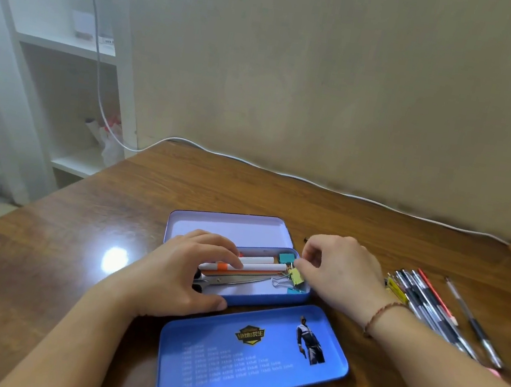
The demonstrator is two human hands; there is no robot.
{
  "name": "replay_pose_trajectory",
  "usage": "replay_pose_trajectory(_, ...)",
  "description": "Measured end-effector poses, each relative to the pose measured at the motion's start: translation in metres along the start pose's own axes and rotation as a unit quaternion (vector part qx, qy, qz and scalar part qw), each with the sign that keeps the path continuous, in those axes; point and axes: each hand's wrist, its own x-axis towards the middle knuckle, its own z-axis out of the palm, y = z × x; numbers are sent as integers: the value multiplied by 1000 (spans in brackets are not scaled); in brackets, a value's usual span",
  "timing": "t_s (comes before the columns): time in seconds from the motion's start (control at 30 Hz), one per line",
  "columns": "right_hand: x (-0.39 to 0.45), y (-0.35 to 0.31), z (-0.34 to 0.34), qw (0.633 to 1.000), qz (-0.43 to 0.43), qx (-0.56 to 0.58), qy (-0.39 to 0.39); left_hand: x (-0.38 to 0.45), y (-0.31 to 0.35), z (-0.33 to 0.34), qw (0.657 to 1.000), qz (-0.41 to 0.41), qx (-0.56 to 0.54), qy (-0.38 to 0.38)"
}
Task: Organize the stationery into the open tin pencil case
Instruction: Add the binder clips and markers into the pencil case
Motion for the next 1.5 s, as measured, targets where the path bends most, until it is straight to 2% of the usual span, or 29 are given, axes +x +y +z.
replay_pose_trajectory(0.17,-8,37,-46,987,20,95,129,1,-1,0,1000,13,-7,7)
replay_pose_trajectory(0.33,-46,93,-77,970,66,157,175,0,1,2,997,47,18,58)
replay_pose_trajectory(0.43,-77,120,-71,971,115,163,131,1,10,6,989,75,58,112)
replay_pose_trajectory(0.5,-92,138,-67,970,151,152,112,6,25,9,982,97,116,114)
replay_pose_trajectory(0.57,-100,153,-68,967,188,141,95,15,46,13,978,123,146,80)
replay_pose_trajectory(0.67,-108,172,-68,974,216,74,-12,33,92,34,976,161,143,16)
replay_pose_trajectory(0.73,-110,177,-66,973,215,61,-51,50,118,55,976,163,146,-1)
replay_pose_trajectory(0.87,-107,174,-53,977,201,72,-5,101,150,88,985,119,117,32)
replay_pose_trajectory(1.03,-104,179,-43,979,190,69,17,170,162,114,998,-42,22,29)
replay_pose_trajectory(1.1,-103,182,-43,978,193,65,36,189,162,122,995,-98,4,-3)
replay_pose_trajectory(1.17,-102,183,-43,978,189,67,53,201,163,128,988,-135,10,-74)
replay_pose_trajectory(1.27,-103,183,-46,979,176,69,71,212,168,134,975,-136,106,-142)
replay_pose_trajectory(1.5,-105,179,-53,982,144,84,94,211,177,138,979,-93,150,-100)
